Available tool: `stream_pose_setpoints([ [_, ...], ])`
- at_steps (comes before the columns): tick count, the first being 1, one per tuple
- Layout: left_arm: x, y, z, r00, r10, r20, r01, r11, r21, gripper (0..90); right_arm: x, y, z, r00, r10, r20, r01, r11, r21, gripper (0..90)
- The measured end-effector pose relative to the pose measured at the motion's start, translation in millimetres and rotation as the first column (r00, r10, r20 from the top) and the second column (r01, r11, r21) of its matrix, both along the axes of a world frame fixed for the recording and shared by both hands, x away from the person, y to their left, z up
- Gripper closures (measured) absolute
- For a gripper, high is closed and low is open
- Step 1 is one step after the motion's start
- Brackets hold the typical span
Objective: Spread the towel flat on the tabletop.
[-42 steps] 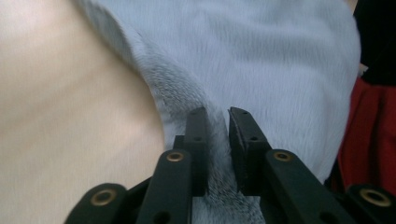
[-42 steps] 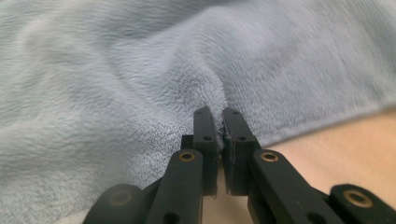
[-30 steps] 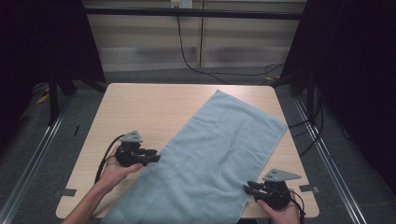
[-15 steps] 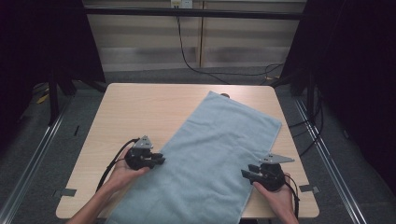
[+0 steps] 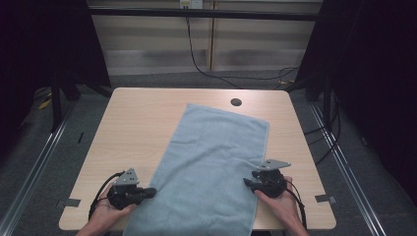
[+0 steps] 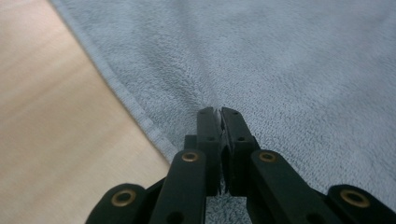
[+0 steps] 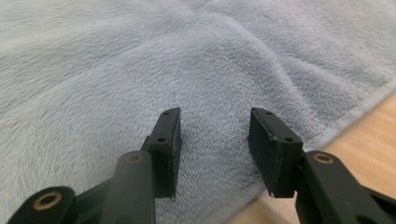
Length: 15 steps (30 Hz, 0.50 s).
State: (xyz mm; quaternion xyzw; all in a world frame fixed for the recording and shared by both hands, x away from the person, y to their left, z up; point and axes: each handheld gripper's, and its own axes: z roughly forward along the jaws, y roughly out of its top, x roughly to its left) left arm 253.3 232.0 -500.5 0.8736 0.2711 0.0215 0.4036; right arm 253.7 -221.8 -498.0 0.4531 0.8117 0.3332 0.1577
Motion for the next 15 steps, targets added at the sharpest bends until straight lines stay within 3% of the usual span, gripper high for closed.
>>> stream_pose_setpoints([
  [6, -21.2, 3.6, 1.0, 0.9988, -0.024, -0.044, 0.023, 0.9995, -0.022, 86.3, 27.8, 16.9, -1.9, 0.9989, 0.047, 0.007, -0.047, 0.999, 0.017, 63.9],
  [8, -20.8, 3.7, 2.5, 0.9991, -0.024, -0.034, 0.023, 0.9994, -0.024, 82.8, 33.1, 23.4, -2.9, 0.9969, 0.077, 0.014, -0.077, 0.997, 0.025, 63.6],
  [11, -5.9, -1.2, 13.4, 0.9991, -0.033, 0.027, 0.034, 0.9983, -0.048, 78.5, 36.5, 30.8, -1.9, 0.9941, 0.108, -0.011, -0.107, 0.993, 0.054, 62.0],
  [15, 37.8, -13.7, 23.7, 0.9973, 0.026, 0.068, -0.022, 0.9984, -0.053, 76.8, 38.5, 32.3, 5.8, 0.9917, 0.128, -0.008, -0.127, 0.989, 0.074, 60.4],
])
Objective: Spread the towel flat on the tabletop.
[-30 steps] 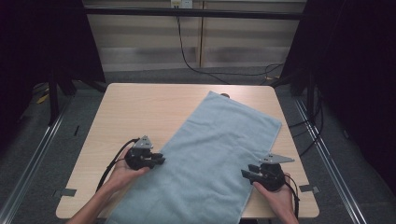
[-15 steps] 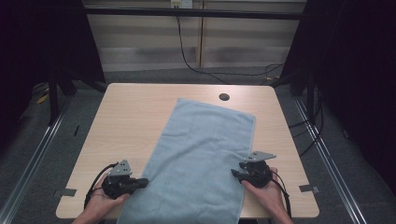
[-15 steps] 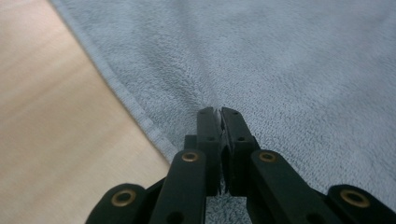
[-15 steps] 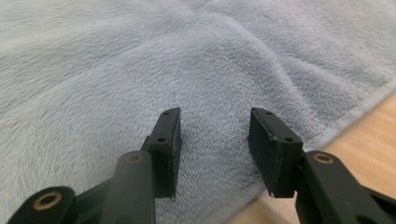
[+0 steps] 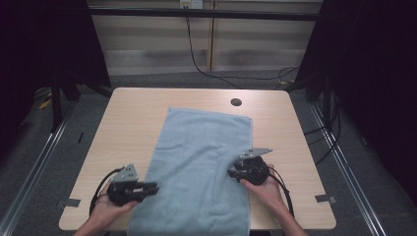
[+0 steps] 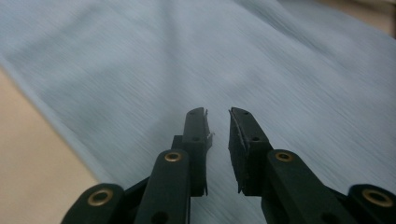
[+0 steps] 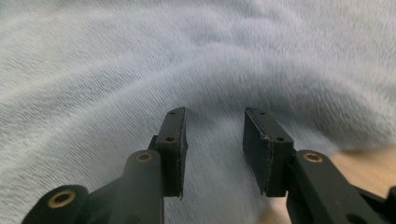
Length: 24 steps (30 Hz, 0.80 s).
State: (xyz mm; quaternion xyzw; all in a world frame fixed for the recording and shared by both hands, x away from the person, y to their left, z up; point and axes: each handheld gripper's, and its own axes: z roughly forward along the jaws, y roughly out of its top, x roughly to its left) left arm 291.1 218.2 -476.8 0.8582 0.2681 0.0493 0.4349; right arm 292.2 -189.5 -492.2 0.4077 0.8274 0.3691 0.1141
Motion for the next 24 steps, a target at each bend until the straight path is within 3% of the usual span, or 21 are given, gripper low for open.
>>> stream_pose_setpoints([
  [3, 37.6, -10.9, 4.5, 0.9983, 0.055, 0.019, -0.056, 0.9979, 0.033, 73.1, 8.2, -6.1, 9.9, 0.9991, -0.033, 0.028, 0.032, 0.999, 0.028, 59.3],
  [5, 59.8, -14.5, 3.2, 0.9925, 0.101, 0.068, -0.105, 0.9933, 0.050, 73.2, 16.9, -11.0, 14.4, 0.9968, -0.065, 0.046, 0.062, 0.997, 0.054, 58.6],
  [7, 79.9, -18.0, -1.4, 0.9897, 0.135, 0.048, -0.137, 0.9895, 0.046, 73.3, 25.8, -14.1, 14.6, 0.9960, -0.079, 0.042, 0.077, 0.995, 0.058, 56.8],
  [9, 94.5, -22.5, -9.2, 0.9874, 0.151, 0.048, -0.154, 0.9848, 0.080, 73.3, 33.1, -16.4, 10.8, 0.9945, -0.098, 0.037, 0.096, 0.994, 0.055, 56.0],
  [11, 104.0, -26.2, -18.9, 0.9833, 0.174, 0.054, -0.180, 0.9751, 0.130, 73.2, 37.5, -17.7, 4.6, 0.9927, -0.118, 0.025, 0.117, 0.992, 0.042, 56.4],
  [12, 106.5, -26.8, -24.1, 0.9843, 0.171, 0.042, -0.176, 0.9729, 0.150, 73.2, 39.2, -18.4, 1.1, 0.9919, -0.124, 0.027, 0.123, 0.992, 0.030, 59.9],
  [13, 106.2, -25.5, -27.2, 0.9848, 0.167, 0.049, -0.172, 0.9778, 0.120, 73.0, 40.5, -18.6, -2.4, 0.9932, -0.115, 0.016, 0.115, 0.993, 0.027, 61.0],
  [15, 101.7, -22.3, -26.9, 0.9854, 0.162, 0.052, -0.167, 0.9780, 0.125, 73.1, 40.7, -16.7, -8.2, 0.9935, -0.114, -0.001, 0.114, 0.994, 0.004, 58.3],
  [18, 87.0, -13.8, -27.9, 0.9881, 0.141, 0.061, -0.147, 0.9824, 0.115, 73.3, 36.3, -12.7, -10.7, 0.9946, -0.103, 0.010, 0.103, 0.995, -0.004, 57.3],
  [21, 68.1, -3.7, -30.0, 0.9861, 0.159, 0.048, -0.163, 0.9838, 0.075, 73.2, 30.4, -11.3, -11.7, 0.9953, -0.096, 0.011, 0.096, 0.995, 0.009, 56.8],
  [24, 50.2, -0.8, -27.4, 0.9895, 0.135, 0.053, -0.140, 0.9847, 0.105, 73.2, 22.0, -9.7, -13.7, 0.9963, -0.082, 0.025, 0.082, 0.996, 0.028, 56.8],
])
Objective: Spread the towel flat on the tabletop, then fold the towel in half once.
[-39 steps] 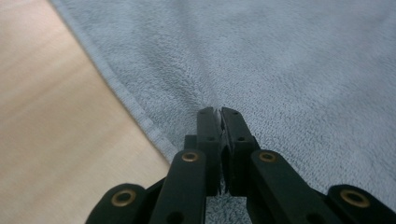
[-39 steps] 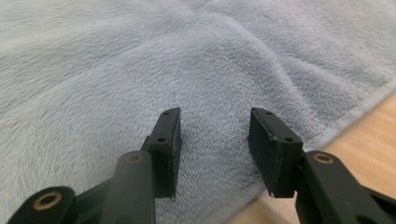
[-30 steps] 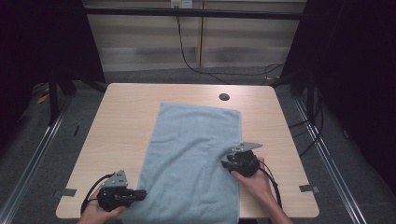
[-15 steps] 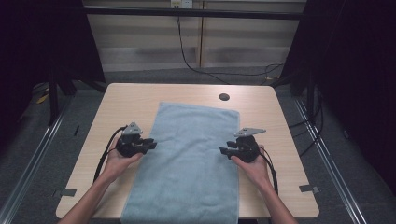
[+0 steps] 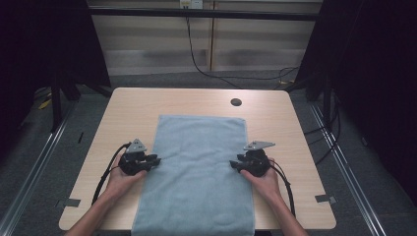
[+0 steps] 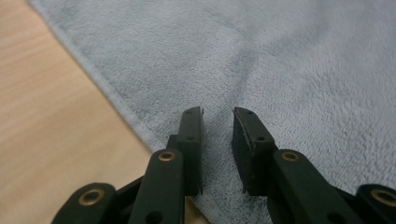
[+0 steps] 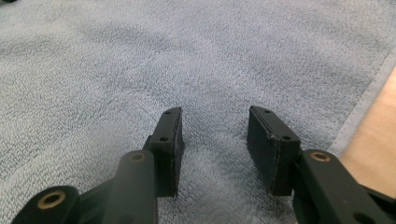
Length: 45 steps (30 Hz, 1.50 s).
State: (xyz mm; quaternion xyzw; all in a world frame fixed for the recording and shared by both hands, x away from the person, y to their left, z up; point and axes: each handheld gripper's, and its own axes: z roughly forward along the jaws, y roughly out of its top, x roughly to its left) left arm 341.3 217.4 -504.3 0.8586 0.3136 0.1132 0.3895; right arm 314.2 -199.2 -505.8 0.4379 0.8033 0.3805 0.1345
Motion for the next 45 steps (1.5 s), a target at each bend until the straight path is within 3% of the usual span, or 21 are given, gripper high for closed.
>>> stream_pose_setpoints([
  [3, -14.7, 8.3, -2.4, 0.9999, -0.013, -0.003, 0.013, 0.9990, -0.042, 73.1, -7.8, 1.6, 1.3, 0.9997, 0.020, -0.012, -0.020, 1.000, 0.002, 56.8],
  [8, -32.3, 17.4, -2.9, 0.9992, -0.023, -0.032, 0.020, 0.9969, -0.076, 73.0, -28.7, 4.7, 2.6, 0.9976, 0.067, -0.013, -0.067, 0.998, -0.012, 56.8],
  [12, -43.7, 16.8, -2.4, 0.9989, -0.027, -0.037, 0.024, 0.9966, -0.079, 72.6, -45.8, 1.3, 2.6, 0.9961, 0.085, -0.023, -0.084, 0.996, 0.016, 57.0],
  [14, -49.5, 13.8, -1.3, 0.9997, -0.017, -0.018, 0.016, 0.9987, -0.048, 72.7, -51.9, -0.9, 0.3, 0.9961, 0.088, 0.001, -0.088, 0.996, 0.027, 57.0],
  [16, -55.1, 10.6, 0.3, 0.9997, -0.024, -0.006, 0.024, 0.9994, -0.023, 72.7, -56.0, -2.4, 0.0, 0.9966, 0.082, -0.006, -0.082, 0.996, 0.041, 57.1],
  [22, -70.1, 11.1, 1.5, 0.9978, -0.040, -0.052, 0.037, 0.9979, -0.052, 72.6, -72.6, -3.7, 3.1, 0.9952, 0.093, -0.030, -0.092, 0.995, 0.031, 57.5],
  [27, -87.3, 9.6, 4.2, 0.9960, -0.065, -0.061, 0.064, 0.9975, -0.030, 72.0, -87.2, -4.0, 4.8, 0.9935, 0.101, -0.051, -0.099, 0.994, 0.040, 57.4],
  [31, -97.3, 9.7, 4.7, 0.9931, -0.079, -0.086, 0.075, 0.9959, -0.050, 71.5, -98.5, -3.9, 7.3, 0.9909, 0.112, -0.075, -0.109, 0.993, 0.038, 57.2],
  [34, -96.6, 9.9, 5.3, 0.9894, -0.092, -0.112, 0.085, 0.9941, -0.068, 67.2, -102.5, 0.4, 9.3, 0.9908, 0.112, -0.076, -0.112, 0.994, 0.006, 54.0],
  [36, -93.8, 9.5, 7.4, 0.9895, -0.096, -0.109, 0.087, 0.9927, -0.084, 59.9, -98.7, -0.1, 10.1, 0.9901, 0.111, -0.086, -0.108, 0.993, 0.038, 52.2],
  [39, -84.2, 9.5, 13.2, 0.9916, -0.093, -0.090, 0.083, 0.9903, -0.111, 49.6, -88.8, -4.8, 15.4, 0.9941, 0.090, -0.061, -0.085, 0.993, 0.078, 49.5],
  [42, -71.8, 8.2, 18.7, 0.9946, -0.069, -0.078, 0.058, 0.9890, -0.136, 45.4, -77.6, -10.4, 21.4, 0.9970, 0.065, -0.043, -0.061, 0.994, 0.092, 47.8],
  [45, -55.5, 6.1, 21.3, 0.9959, -0.041, -0.081, 0.030, 0.9910, -0.130, 41.1, -65.2, -18.0, 27.3, 0.9986, 0.045, -0.026, -0.043, 0.995, 0.096, 47.1],
])
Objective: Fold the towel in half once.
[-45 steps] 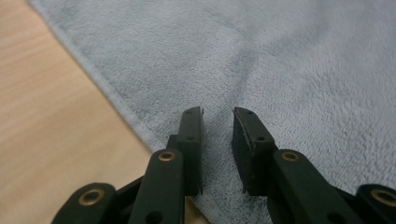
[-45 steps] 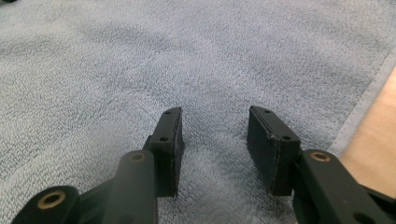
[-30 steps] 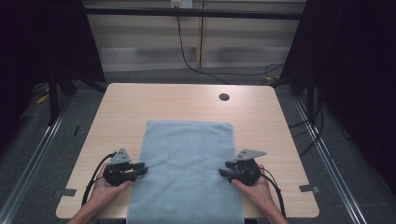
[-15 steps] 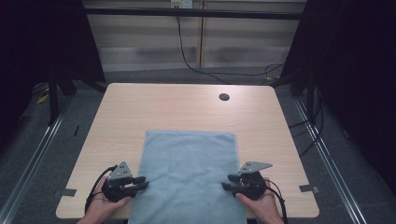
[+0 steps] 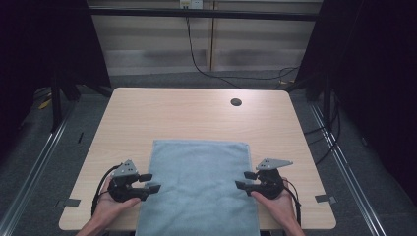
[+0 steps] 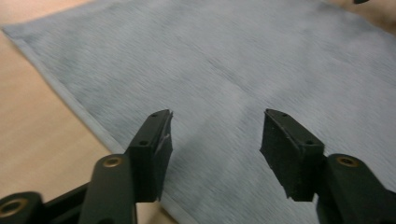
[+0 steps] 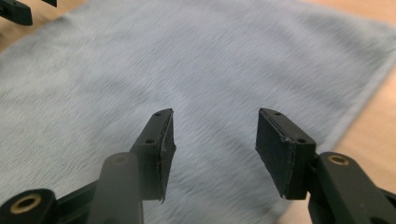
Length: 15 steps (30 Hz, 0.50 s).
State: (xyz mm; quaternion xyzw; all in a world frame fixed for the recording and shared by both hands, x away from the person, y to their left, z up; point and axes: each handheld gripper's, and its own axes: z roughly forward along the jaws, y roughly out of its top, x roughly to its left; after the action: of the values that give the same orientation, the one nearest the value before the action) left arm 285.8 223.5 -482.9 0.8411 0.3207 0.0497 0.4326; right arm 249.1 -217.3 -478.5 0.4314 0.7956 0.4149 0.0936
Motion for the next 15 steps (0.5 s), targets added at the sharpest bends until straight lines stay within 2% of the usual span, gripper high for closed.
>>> stream_pose_setpoints([
  [2, 11.4, -2.4, 1.9, 0.9998, 0.016, 0.015, -0.016, 0.9998, 0.013, 40.2, 10.2, -5.9, 3.7, 0.9998, -0.019, 0.010, 0.018, 1.000, 0.008, 46.8],
  [4, 23.9, -4.8, 4.1, 0.9997, 0.022, 0.013, -0.023, 0.9995, 0.022, 39.9, 20.2, -10.7, 7.7, 0.9991, -0.033, 0.026, 0.033, 0.999, 0.018, 46.8],
  [8, 42.9, -9.3, 10.1, 0.9987, 0.042, 0.030, -0.042, 0.9990, 0.015, 39.5, 38.7, -16.0, 13.6, 0.9977, -0.052, 0.044, 0.051, 0.998, 0.027, 45.8],
  [9, 47.8, -11.3, 10.3, 0.9989, 0.045, 0.016, -0.045, 0.9990, 0.008, 39.5, 43.3, -16.6, 13.9, 0.9974, -0.055, 0.046, 0.054, 0.998, 0.025, 45.8],
  [11, 56.3, -13.7, 7.7, 0.9967, 0.075, 0.033, -0.075, 0.9972, 0.001, 40.1, 51.4, -17.5, 14.3, 0.9965, -0.064, 0.053, 0.063, 0.998, 0.021, 45.7],
  [13, 63.6, -17.5, 2.7, 0.9966, 0.081, 0.013, -0.081, 0.9963, 0.027, 40.7, 58.8, -19.0, 13.8, 0.9965, -0.067, 0.051, 0.066, 0.997, 0.026, 45.2],
  [15, 65.0, -20.4, -1.7, 0.9969, 0.077, 0.015, -0.078, 0.9959, 0.046, 41.2, 63.3, -20.2, 13.6, 0.9959, -0.076, 0.050, 0.074, 0.997, 0.031, 45.1],
])
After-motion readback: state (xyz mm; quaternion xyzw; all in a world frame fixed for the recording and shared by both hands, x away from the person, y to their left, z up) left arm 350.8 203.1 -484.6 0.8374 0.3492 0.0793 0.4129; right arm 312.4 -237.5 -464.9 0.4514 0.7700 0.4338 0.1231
